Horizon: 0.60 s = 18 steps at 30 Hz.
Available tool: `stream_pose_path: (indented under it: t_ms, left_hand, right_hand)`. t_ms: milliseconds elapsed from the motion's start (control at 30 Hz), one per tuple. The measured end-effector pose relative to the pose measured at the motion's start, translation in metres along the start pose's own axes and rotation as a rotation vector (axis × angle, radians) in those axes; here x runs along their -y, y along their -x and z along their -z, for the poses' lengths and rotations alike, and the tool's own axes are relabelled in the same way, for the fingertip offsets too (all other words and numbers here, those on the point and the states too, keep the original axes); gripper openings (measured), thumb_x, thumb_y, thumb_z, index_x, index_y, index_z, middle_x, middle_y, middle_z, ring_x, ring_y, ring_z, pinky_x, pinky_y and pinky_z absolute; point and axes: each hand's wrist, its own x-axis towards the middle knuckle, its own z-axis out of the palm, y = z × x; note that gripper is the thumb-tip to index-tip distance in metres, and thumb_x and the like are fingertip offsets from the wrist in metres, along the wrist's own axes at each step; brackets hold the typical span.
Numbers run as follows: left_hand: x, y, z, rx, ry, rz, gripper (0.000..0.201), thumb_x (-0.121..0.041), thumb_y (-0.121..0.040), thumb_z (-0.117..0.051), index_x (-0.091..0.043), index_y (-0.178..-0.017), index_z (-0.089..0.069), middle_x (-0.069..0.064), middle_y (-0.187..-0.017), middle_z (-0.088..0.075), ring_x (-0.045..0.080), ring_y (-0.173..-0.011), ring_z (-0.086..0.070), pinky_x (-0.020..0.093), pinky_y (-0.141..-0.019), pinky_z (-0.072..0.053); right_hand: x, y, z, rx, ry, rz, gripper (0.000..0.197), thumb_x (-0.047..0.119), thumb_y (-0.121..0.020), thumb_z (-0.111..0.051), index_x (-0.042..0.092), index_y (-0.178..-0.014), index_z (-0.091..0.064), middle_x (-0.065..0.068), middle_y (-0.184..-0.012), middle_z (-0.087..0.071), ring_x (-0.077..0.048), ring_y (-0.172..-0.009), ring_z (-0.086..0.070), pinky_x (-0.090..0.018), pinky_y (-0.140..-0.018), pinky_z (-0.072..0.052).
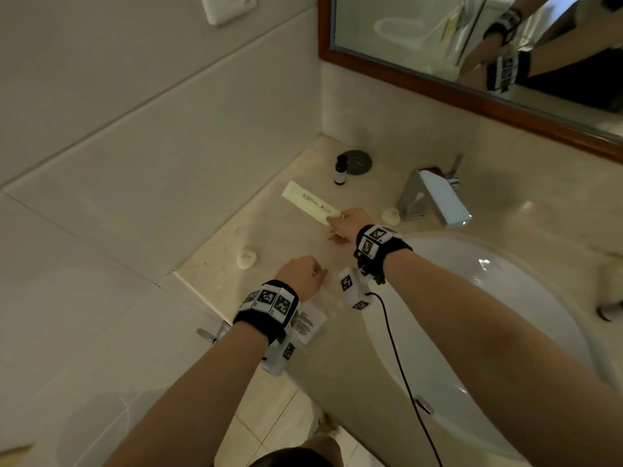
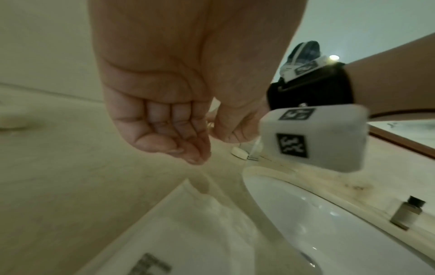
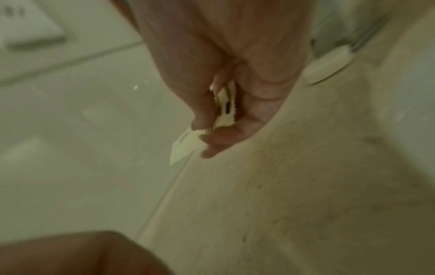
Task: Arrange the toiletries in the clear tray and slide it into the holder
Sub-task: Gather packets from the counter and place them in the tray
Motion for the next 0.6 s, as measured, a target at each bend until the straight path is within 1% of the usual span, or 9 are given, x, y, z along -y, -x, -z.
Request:
stream_pose_path:
  t_ms: [67,133,200,267,333,400,433,500,600]
  left_hand:
    - [-0.016,0.001,-0.001,-0.026,0.035,0.020,0.038,-0.037,-0.096,-0.045,-0.009,-0.121,-0.051,0.011,-0.119,-0.061,0.027,-0.106,-0.058,0.032,-0.085,-0.044]
    - [-0.034,0.001,-0.007,-0.092,0.146,0.034,0.046,-0.038,-0.094,-0.048,-0.009,-0.129,-0.041,0.014,-0.120,-0.060,0.029,-0.106,-0.060,0.034,-0.087,-0.045]
    - [-0.058,0.003,-0.015,-0.122,0.294,0.013,0.054,-0.043,-0.095,-0.045,-0.008,-0.134,-0.033,0.017,-0.118,-0.060,0.032,-0.101,-0.062,0.037,-0.089,-0.048]
    - [-0.090,0.009,-0.025,-0.117,0.473,-0.025,0.057,-0.046,-0.096,-0.039,-0.009,-0.138,-0.027,0.015,-0.112,-0.060,0.030,-0.087,-0.064,0.040,-0.088,-0.051]
    - [-0.123,0.017,-0.039,-0.121,0.647,-0.063,0.059,-0.047,-0.096,-0.039,-0.010,-0.139,-0.023,0.014,-0.106,-0.059,0.023,-0.070,-0.061,0.041,-0.080,-0.054]
    - [-0.158,0.025,-0.056,-0.123,0.777,-0.101,0.061,-0.048,-0.095,-0.042,-0.009,-0.138,-0.024,0.010,-0.096,-0.057,0.018,-0.060,-0.058,0.035,-0.065,-0.053]
    - [-0.175,0.030,-0.067,-0.117,0.830,-0.111,0.061,-0.049,-0.094,-0.043,-0.008,-0.136,-0.026,0.008,-0.089,-0.056,0.017,-0.057,-0.057,0.032,-0.058,-0.051]
    - [-0.211,0.042,-0.090,-0.062,0.934,-0.108,0.058,-0.051,-0.093,-0.044,-0.009,-0.131,-0.031,0.007,-0.079,-0.055,0.018,-0.055,-0.056,0.028,-0.052,-0.047]
    - [-0.262,0.067,-0.130,0.099,1.098,-0.101,0.038,-0.044,-0.094,-0.049,-0.010,-0.110,-0.043,0.009,-0.072,-0.057,0.017,-0.051,-0.058,0.025,-0.047,-0.051]
  right_hand:
    - [-0.011,0.023,0.025,0.000,-0.166,0.021,0.042,0.018,-0.090,-0.062,0.001,-0.127,-0.052,-0.011,-0.085,-0.065,-0.010,-0.049,-0.063,-0.018,-0.041,-0.051]
    - [-0.025,0.052,0.055,-0.016,-0.260,0.065,0.042,0.018,-0.089,-0.063,0.007,-0.128,-0.052,-0.008,-0.088,-0.067,-0.007,-0.050,-0.063,-0.016,-0.042,-0.051]
    - [-0.044,0.080,0.088,-0.038,-0.337,0.118,0.038,0.023,-0.091,-0.060,0.009,-0.126,-0.054,-0.003,-0.085,-0.066,-0.007,-0.055,-0.063,-0.017,-0.047,-0.051]
    - [-0.070,0.108,0.123,-0.070,-0.402,0.141,0.033,0.030,-0.095,-0.053,0.008,-0.119,-0.057,-0.009,-0.090,-0.065,-0.010,-0.056,-0.059,-0.019,-0.047,-0.049]
    - [-0.100,0.135,0.157,-0.097,-0.432,0.154,0.024,0.032,-0.097,-0.047,0.013,-0.104,-0.061,-0.013,-0.089,-0.064,-0.012,-0.053,-0.053,-0.021,-0.047,-0.044]
    - [-0.135,0.163,0.189,-0.143,-0.437,0.157,0.020,0.033,-0.097,-0.047,0.021,-0.091,-0.062,-0.009,-0.076,-0.061,-0.013,-0.054,-0.051,-0.022,-0.050,-0.044]
    - [-0.154,0.176,0.205,-0.165,-0.453,0.141,0.018,0.034,-0.096,-0.049,0.022,-0.089,-0.062,-0.006,-0.072,-0.059,-0.014,-0.057,-0.052,-0.022,-0.052,-0.046]
    - [-0.192,0.201,0.233,-0.202,-0.541,0.111,0.016,0.029,-0.094,-0.054,0.017,-0.090,-0.062,-0.003,-0.074,-0.056,-0.013,-0.063,-0.054,-0.020,-0.055,-0.051]
    - [-0.247,0.243,0.272,-0.233,-0.688,0.101,0.014,0.017,-0.095,-0.053,0.010,-0.089,-0.064,-0.003,-0.078,-0.055,-0.012,-0.068,-0.054,-0.014,-0.058,-0.052]
